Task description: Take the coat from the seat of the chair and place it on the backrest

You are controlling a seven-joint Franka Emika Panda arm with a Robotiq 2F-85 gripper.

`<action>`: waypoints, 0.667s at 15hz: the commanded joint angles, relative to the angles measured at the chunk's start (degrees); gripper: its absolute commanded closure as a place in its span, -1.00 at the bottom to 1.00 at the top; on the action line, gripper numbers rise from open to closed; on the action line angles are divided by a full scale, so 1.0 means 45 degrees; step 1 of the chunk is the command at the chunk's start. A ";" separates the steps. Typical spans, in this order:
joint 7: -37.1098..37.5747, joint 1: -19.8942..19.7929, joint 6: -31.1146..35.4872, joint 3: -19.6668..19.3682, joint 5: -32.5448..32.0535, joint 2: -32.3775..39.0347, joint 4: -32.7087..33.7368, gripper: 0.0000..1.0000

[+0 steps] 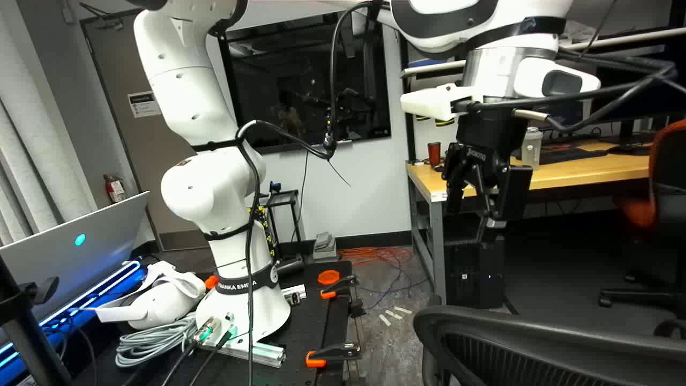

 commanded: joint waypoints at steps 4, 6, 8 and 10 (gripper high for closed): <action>-0.0034 -0.0349 -0.0016 0.0340 0.0044 0.0014 0.0015 -1.00; -0.0034 -0.0349 -0.0016 0.0340 0.0044 0.0014 0.0014 -1.00; -0.0034 -0.0349 -0.0016 0.0340 0.0044 0.0014 0.0015 -1.00; -0.0034 -0.0349 -0.0016 0.0340 0.0044 0.0014 0.0014 -1.00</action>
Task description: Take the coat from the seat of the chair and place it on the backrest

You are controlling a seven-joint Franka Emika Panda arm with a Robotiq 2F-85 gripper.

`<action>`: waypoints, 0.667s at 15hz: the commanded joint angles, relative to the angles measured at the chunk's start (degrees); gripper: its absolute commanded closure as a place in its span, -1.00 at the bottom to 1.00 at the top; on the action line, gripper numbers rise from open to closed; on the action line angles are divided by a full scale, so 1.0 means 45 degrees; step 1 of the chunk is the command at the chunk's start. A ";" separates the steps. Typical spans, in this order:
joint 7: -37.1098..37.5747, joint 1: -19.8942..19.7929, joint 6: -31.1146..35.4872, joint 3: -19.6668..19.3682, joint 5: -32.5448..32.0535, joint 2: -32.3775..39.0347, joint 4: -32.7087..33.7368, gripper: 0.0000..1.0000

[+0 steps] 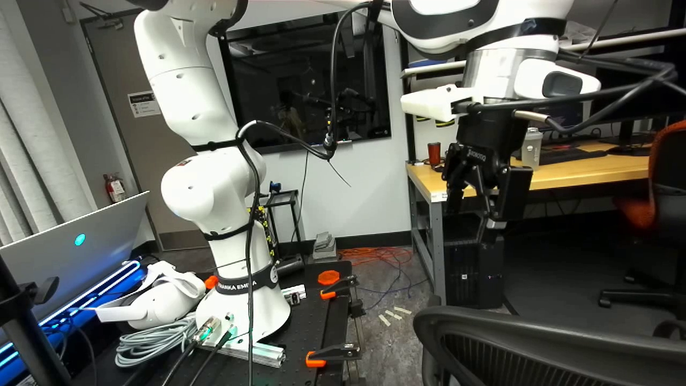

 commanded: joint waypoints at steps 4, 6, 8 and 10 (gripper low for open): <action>-0.0034 -0.0349 -0.0018 0.0340 0.0045 0.0015 0.0015 -1.00; -0.0034 -0.0349 -0.0018 0.0340 0.0045 0.0015 0.0015 -1.00; -0.0034 -0.0349 -0.0018 0.0340 0.0045 0.0015 0.0015 -1.00; 0.0024 -0.0333 0.0408 0.0446 0.0015 0.0123 -0.0005 -1.00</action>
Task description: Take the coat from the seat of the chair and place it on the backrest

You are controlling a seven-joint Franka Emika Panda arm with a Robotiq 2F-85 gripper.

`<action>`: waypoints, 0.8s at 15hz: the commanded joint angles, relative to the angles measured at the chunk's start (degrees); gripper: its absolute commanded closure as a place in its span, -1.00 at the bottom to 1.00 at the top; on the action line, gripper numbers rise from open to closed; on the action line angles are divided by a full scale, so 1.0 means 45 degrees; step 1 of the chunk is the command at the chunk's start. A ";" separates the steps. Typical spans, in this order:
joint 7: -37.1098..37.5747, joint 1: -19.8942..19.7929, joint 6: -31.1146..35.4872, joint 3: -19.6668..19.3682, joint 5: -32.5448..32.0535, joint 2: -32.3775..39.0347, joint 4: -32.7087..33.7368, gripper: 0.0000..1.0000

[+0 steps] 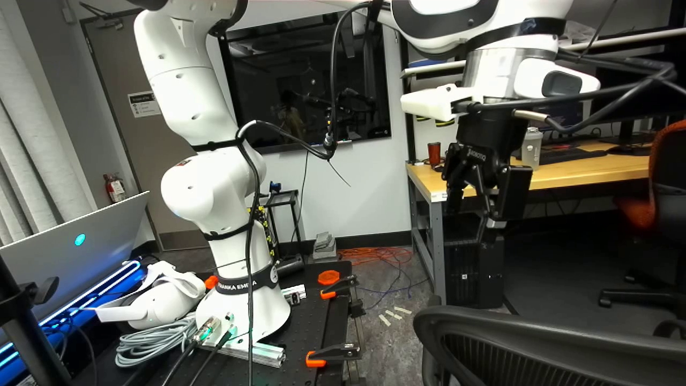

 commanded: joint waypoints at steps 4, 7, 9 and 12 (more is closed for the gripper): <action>0.0415 -0.0123 0.2135 0.0829 -0.0219 0.0486 -0.0210 -1.00; 0.0722 -0.0034 0.3233 0.1272 -0.0351 0.1138 -0.0237 -1.00; 0.0982 0.0020 0.3978 0.1582 -0.0373 0.1684 -0.0194 -1.00; 0.1573 0.0074 0.5275 0.1997 -0.0499 0.2628 0.0082 -1.00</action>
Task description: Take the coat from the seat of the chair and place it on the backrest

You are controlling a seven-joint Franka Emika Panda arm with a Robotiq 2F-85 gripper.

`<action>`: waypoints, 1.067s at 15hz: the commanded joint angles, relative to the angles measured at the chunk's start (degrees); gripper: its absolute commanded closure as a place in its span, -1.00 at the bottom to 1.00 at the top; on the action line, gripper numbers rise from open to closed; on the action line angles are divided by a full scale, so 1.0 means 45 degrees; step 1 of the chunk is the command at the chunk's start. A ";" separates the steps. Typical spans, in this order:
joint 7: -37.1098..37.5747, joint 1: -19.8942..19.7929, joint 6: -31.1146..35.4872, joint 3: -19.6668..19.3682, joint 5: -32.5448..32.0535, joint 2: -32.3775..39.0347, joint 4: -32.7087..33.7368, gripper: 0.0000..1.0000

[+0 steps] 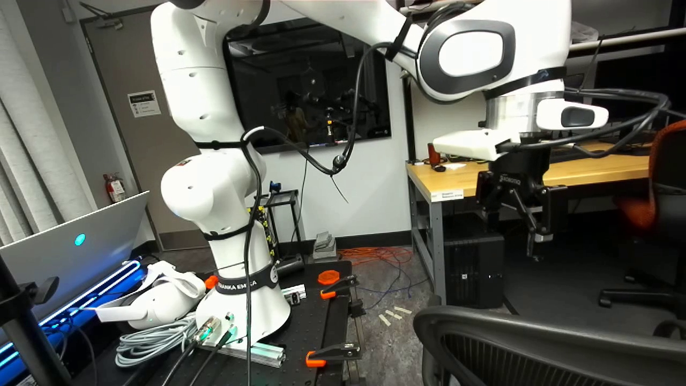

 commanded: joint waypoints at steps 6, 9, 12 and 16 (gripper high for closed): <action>0.2072 0.0251 0.3388 0.0801 -0.0906 0.2750 0.1335 -1.00; 0.1857 0.0121 0.3304 0.0925 -0.0707 0.2565 0.1026 -1.00; 0.1894 0.0123 0.3327 0.0939 -0.0712 0.2787 0.1243 -1.00; 0.1497 -0.0020 0.3580 0.1019 -0.0447 0.3445 0.1603 -1.00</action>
